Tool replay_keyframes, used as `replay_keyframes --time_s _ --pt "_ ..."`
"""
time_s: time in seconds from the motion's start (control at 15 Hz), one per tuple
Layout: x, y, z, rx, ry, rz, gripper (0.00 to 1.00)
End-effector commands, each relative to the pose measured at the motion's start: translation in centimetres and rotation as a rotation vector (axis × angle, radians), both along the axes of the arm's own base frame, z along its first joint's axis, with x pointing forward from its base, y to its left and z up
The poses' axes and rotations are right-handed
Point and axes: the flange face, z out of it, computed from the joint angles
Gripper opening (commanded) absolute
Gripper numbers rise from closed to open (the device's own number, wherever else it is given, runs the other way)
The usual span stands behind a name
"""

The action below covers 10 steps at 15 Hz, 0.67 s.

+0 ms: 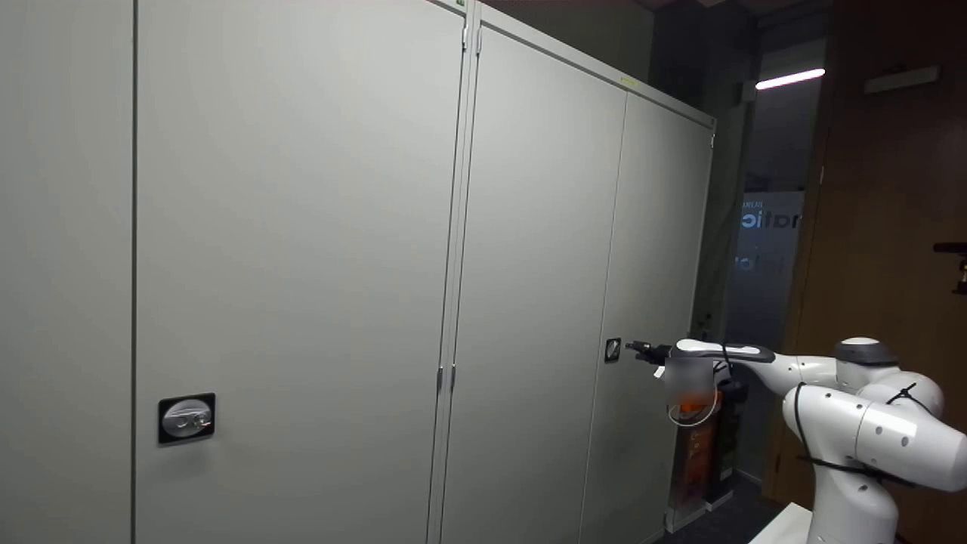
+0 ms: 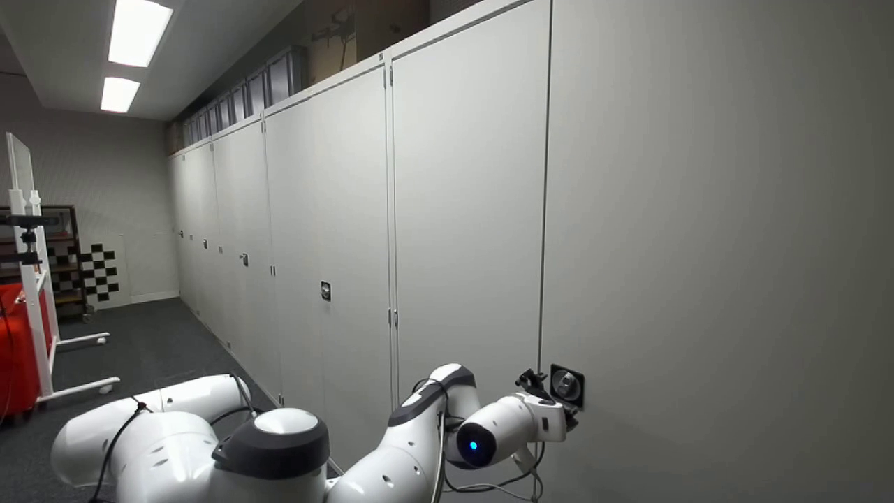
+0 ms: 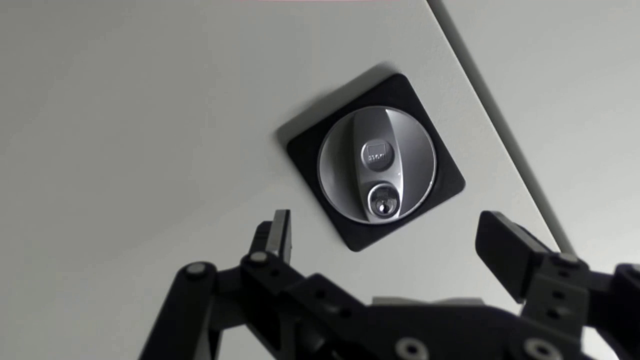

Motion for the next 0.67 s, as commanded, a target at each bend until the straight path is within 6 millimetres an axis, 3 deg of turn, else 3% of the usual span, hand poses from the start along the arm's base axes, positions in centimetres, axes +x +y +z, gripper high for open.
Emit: replay_keyframes --time_s 0.0,0.6 --pt "1.2 -0.6 -0.3 -0.026 0.007 -0.013 1.0" --pt "2.4 -0.5 -0.6 -0.031 0.013 -0.016 1.0"
